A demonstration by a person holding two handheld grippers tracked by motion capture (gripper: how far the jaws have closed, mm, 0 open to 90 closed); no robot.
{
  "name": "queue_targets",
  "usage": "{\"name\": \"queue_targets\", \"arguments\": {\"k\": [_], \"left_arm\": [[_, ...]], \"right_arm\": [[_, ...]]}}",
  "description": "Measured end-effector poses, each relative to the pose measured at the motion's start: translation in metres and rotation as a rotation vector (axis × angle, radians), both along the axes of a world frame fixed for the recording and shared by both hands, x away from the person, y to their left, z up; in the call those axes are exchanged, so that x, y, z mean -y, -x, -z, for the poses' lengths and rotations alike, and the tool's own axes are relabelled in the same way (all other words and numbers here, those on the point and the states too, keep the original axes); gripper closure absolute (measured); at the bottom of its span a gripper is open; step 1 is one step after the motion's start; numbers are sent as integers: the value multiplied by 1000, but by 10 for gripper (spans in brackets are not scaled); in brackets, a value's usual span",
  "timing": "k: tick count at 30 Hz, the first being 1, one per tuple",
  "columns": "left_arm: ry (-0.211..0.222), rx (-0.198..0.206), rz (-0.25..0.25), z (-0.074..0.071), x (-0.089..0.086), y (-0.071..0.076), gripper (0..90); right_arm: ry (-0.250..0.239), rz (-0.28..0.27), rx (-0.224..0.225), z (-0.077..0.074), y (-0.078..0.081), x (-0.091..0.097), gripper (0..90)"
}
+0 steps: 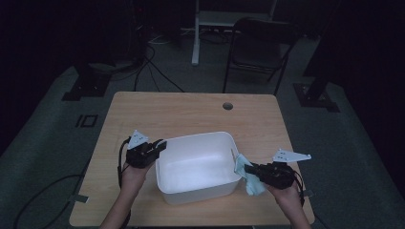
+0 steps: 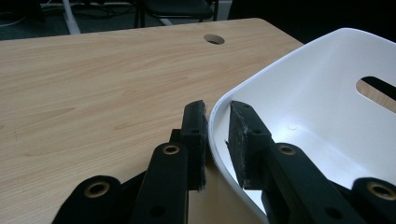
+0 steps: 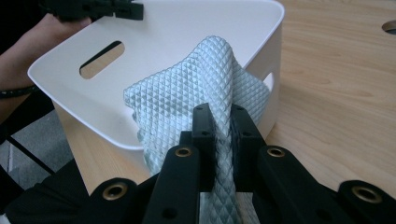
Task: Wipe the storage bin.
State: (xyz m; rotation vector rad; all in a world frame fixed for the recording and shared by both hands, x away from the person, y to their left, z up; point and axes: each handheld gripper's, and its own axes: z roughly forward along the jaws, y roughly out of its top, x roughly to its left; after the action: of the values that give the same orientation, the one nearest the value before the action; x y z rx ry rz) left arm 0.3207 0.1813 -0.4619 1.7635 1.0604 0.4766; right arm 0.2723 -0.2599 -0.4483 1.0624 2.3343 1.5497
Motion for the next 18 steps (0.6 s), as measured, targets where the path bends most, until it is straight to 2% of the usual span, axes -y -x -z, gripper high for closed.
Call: {"name": "queue_targets", "arguments": {"k": [12,18], "left_arm": [[-5,0,-5,0,1,0,763],[-5,0,-8,0,2,0,763]], "right_arm": [[-27,14,-10,9,-2,-3,833],[-23,23,-9,10,-3,-4,834]]}}
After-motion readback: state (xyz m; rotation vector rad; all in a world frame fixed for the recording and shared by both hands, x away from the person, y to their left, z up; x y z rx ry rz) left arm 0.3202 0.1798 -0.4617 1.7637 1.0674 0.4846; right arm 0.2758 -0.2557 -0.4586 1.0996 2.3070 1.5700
